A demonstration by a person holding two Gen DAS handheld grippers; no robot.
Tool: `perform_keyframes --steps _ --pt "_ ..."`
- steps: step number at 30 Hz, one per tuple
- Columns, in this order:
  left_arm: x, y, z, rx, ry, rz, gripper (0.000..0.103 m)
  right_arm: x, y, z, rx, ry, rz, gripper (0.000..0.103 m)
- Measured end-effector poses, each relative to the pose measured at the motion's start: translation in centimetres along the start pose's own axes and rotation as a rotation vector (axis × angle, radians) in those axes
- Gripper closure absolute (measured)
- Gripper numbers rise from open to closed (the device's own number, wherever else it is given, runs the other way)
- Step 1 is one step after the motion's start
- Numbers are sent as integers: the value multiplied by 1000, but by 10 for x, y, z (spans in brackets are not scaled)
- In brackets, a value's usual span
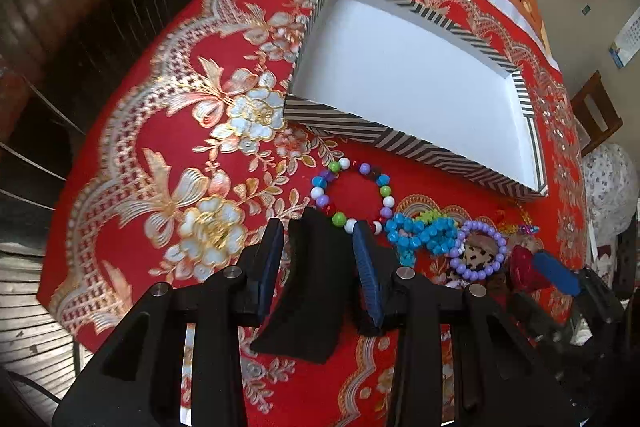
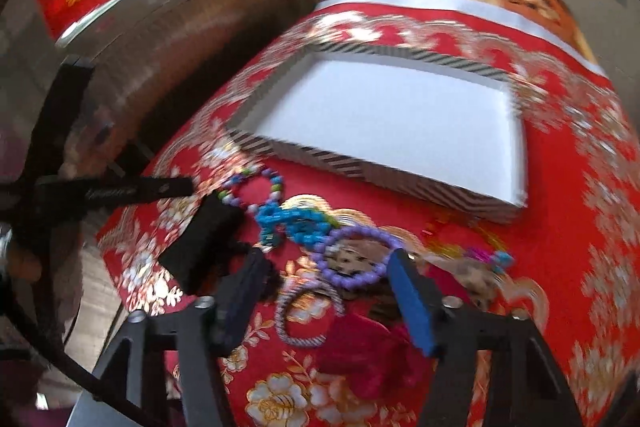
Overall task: Organize jewelry
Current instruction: 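Grasp the blue bead bracelet with the right tool while the left grasps the multicolor bead bracelet, then carry the blue bracelet in the right tool while the left carries the multicolor bracelet into the tray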
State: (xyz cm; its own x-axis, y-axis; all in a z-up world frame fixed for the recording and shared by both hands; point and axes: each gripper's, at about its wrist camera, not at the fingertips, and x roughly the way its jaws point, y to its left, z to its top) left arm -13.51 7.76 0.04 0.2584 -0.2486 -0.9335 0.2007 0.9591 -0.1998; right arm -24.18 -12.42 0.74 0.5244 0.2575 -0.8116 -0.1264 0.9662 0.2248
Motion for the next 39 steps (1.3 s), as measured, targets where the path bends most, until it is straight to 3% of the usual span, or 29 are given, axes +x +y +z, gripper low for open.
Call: perform_keyframes --steps 7,11,19,21,22,24,26,27,29,39 --pt "30 -1 22 23 49 20 62 39 7 17 -117 63 54 45" --pt "45 -3 29 51 69 59 62 62 1 26 -133 102 81 51" --pt "64 -12 40 118 80 108 62 91 -5 33 -174 156 117 52" --pt "65 -16 42 132 80 109 63 96 -5 32 -178 163 131 58" --pt "65 -16 43 135 75 107 66 99 -6 31 -176 169 143 60" --pt "66 -18 46 143 66 108 87 99 -7 29 -172 155 164 72" --pt "68 -19 48 137 67 99 94 98 -7 29 -165 150 189 78" --pt "69 -18 48 128 68 80 96 96 -7 28 -162 139 196 87" --pt "68 -19 49 124 69 60 96 90 -8 29 -152 121 219 93" --pt "22 -24 50 126 -13 35 96 39 -14 37 -76 15 309 93"
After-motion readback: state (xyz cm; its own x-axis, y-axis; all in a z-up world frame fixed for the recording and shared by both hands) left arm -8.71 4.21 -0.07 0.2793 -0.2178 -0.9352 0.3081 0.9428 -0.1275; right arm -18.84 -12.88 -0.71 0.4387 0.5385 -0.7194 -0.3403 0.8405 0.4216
